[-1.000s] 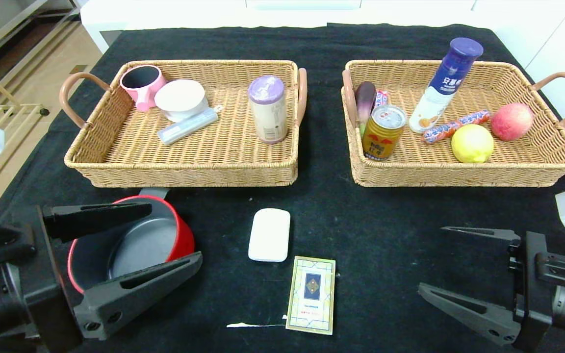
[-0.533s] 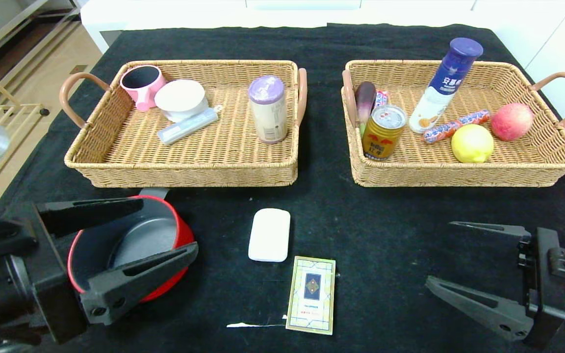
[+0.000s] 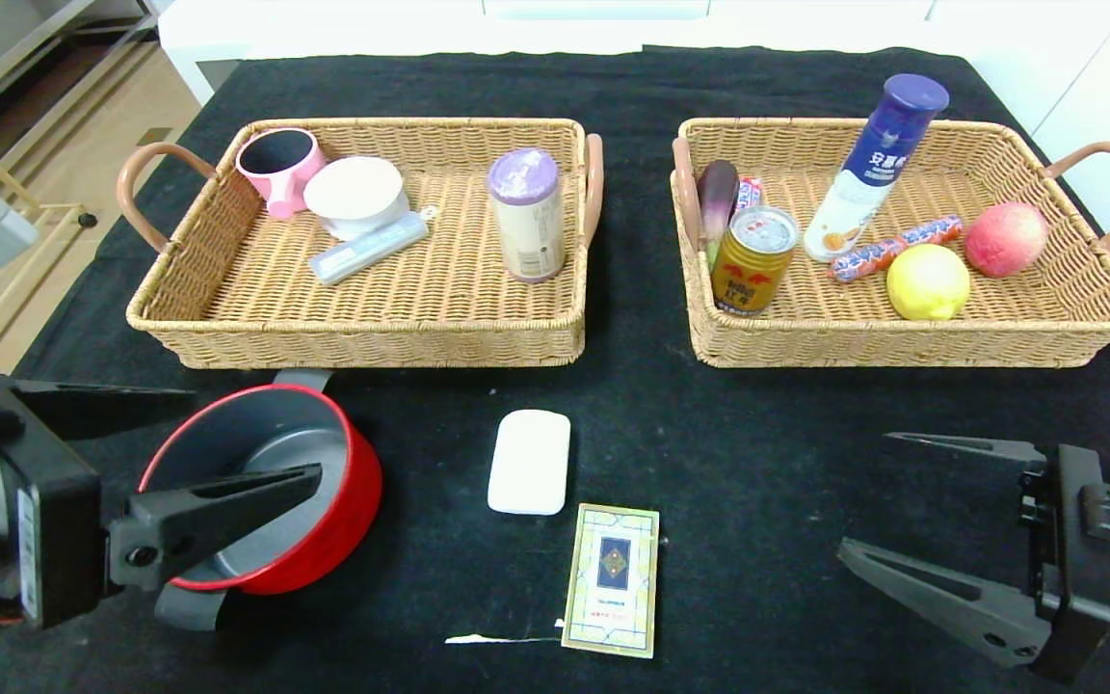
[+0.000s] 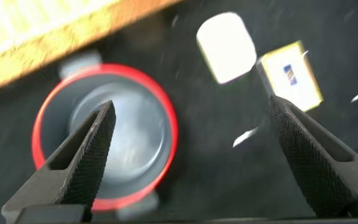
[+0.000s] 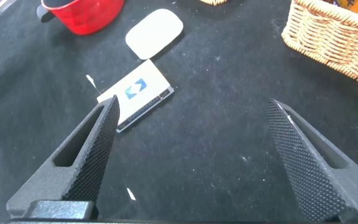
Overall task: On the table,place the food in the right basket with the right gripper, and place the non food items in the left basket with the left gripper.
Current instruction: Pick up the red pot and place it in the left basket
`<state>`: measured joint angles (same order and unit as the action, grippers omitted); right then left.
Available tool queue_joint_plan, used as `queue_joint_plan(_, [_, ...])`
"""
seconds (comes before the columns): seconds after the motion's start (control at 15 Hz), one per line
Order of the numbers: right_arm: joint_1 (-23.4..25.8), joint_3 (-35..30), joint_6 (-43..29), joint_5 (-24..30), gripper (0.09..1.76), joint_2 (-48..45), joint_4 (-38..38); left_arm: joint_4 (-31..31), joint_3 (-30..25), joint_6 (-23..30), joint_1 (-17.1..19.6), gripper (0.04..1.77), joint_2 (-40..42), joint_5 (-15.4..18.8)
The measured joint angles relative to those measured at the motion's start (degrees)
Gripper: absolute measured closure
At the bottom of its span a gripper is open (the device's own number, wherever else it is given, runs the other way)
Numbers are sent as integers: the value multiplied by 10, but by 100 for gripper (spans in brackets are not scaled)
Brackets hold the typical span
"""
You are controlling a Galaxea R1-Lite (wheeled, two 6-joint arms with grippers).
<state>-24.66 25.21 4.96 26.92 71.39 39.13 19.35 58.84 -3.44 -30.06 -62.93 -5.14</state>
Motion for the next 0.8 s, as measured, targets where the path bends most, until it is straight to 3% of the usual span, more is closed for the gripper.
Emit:
queue_joint_plan(0.2, [0, 1, 0, -1, 14, -1, 0, 78, 46, 2, 5, 5, -31, -46])
queue_joint_plan(0.47, [2, 4, 0, -4, 14, -1, -2, 136, 58, 2, 6, 5, -80, -55])
queue_joint_plan(0.8, [3, 5, 1, -4, 14, -1, -1, 144, 71, 7, 4, 5, -133, -56])
